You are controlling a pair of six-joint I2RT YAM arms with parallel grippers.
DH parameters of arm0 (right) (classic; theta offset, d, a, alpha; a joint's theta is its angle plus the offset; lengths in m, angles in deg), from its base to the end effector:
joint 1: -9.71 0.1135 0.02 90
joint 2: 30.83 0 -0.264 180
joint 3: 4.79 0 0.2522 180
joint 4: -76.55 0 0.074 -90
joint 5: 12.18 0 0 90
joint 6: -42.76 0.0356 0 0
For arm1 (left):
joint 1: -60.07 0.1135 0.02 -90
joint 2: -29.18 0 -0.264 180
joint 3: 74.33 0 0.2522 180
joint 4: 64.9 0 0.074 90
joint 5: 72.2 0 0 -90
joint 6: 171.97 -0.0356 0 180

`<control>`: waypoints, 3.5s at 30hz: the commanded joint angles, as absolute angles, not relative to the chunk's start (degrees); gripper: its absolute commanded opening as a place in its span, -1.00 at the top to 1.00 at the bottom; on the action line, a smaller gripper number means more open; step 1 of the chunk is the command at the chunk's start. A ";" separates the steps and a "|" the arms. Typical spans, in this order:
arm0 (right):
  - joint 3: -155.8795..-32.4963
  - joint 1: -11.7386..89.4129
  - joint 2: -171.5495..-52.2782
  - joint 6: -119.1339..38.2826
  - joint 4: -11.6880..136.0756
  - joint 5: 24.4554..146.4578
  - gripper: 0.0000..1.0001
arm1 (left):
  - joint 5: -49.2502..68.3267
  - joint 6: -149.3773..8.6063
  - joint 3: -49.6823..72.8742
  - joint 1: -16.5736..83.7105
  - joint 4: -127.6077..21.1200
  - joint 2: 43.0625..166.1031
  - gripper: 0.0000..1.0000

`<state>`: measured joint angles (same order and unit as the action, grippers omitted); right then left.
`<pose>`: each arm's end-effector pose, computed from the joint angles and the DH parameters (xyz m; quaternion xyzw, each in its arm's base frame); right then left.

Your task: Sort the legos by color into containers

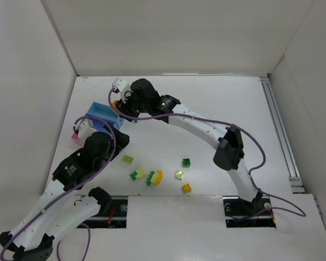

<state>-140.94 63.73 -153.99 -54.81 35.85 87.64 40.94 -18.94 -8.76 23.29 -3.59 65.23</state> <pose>0.2928 0.4136 0.3405 -0.4746 0.7098 0.2705 0.4447 0.1019 -0.0587 0.3369 -0.2894 0.8115 -0.2517 0.4410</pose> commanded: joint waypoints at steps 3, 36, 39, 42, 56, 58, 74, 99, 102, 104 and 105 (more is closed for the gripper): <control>-157.91 63.85 -164.50 -55.06 37.91 86.43 0.54 | 41.79 -21.40 -7.40 23.07 -6.48 65.48 -1.00; -160.86 63.85 -179.29 -48.56 60.24 81.33 -0.44 | 38.72 -30.10 -5.11 23.07 -8.07 68.29 -1.00; -157.34 63.85 -173.77 -48.56 60.24 80.81 -0.57 | 37.14 -31.60 -5.11 23.07 -9.30 67.76 -1.00; -152.78 62.45 -166.58 -48.56 60.24 79.13 -0.99 | 32.84 -35.81 -7.74 23.07 -13.50 67.76 -1.00; -97.16 50.32 -121.94 -41.98 60.77 62.82 -0.99 | 11.30 -42.24 -19.08 21.04 -20.72 76.64 -0.83; -91.71 51.01 -117.34 -39.61 60.77 57.17 -0.96 | 11.30 -39.52 -19.87 20.00 -21.96 77.16 -0.75; -70.50 57.79 -98.78 -26.94 52.78 52.79 -0.25 | 27.20 -27.13 -17.50 8.04 -21.16 93.94 -0.03; -66.98 58.40 -94.47 -21.58 47.94 48.99 0.06 | 33.80 -21.75 -14.78 4.26 -17.92 104.76 0.37; -66.45 58.40 -94.47 -21.05 47.41 48.99 0.06 | 33.80 -22.29 -14.78 4.26 -17.92 105.90 0.37; -66.45 58.40 -94.99 -21.05 47.41 48.99 0.06 | 33.27 -23.34 -14.26 3.73 -18.44 106.43 0.37; -66.45 58.40 -94.99 -21.05 47.41 48.99 0.06 | 33.27 -23.34 -14.25 3.03 -18.44 106.43 0.40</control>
